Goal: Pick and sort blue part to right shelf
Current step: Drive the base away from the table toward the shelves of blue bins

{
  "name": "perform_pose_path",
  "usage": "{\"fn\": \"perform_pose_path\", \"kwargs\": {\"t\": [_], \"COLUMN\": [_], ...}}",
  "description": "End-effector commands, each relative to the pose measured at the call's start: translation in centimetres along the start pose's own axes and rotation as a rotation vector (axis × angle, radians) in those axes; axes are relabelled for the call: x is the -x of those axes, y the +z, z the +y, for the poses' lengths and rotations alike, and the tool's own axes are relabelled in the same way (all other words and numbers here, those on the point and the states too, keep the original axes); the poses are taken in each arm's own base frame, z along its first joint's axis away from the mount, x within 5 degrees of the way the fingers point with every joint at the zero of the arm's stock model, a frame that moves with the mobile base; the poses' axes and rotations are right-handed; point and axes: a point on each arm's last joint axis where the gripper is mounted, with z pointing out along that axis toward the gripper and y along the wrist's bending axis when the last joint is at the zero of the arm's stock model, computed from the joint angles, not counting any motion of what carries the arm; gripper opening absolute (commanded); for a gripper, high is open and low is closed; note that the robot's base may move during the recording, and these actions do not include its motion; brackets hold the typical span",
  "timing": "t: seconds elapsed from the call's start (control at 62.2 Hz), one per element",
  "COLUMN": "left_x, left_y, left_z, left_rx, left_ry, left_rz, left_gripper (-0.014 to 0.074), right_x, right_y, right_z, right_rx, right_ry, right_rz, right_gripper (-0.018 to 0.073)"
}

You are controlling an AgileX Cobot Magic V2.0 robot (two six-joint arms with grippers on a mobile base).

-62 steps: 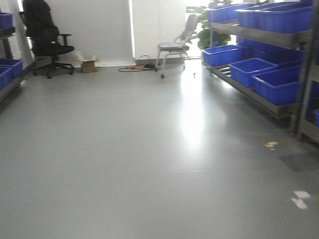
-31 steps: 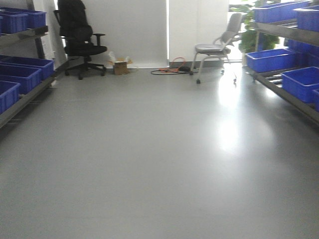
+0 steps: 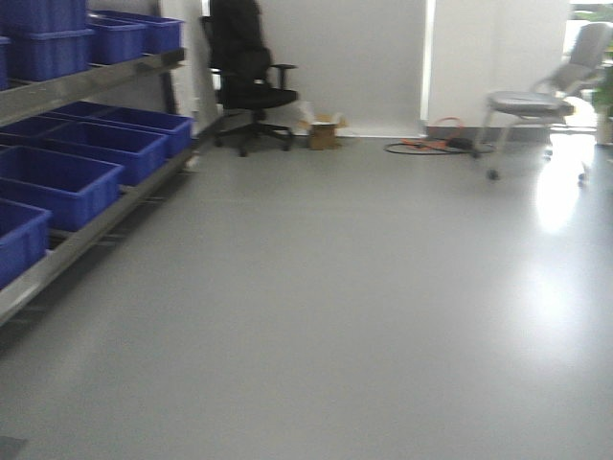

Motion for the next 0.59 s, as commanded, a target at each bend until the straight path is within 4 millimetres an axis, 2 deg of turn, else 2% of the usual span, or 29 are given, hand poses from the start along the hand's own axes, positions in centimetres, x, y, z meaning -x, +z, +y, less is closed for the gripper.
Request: {"fn": "perform_pose_path", "kwargs": {"t": [0.0, 0.579], "left_x": [1.59, 1.59], "left_y": [-0.24, -0.24], "left_z": [-0.35, -0.35], "left_rx": [-0.037, -0.037], "left_ry": [0.004, 0.004], "left_rz": [-0.104, -0.104], "left_gripper": [0.024, 0.024], "right_x": [1.74, 1.74], "right_y": [-0.14, -0.14], "right_z": [0.03, 0.03], "right_rx": [0.005, 0.005], "right_ry": [-0.016, -0.016], "right_rz": [-0.113, -0.113], "right_gripper": [0.0144, 0.0144]}}
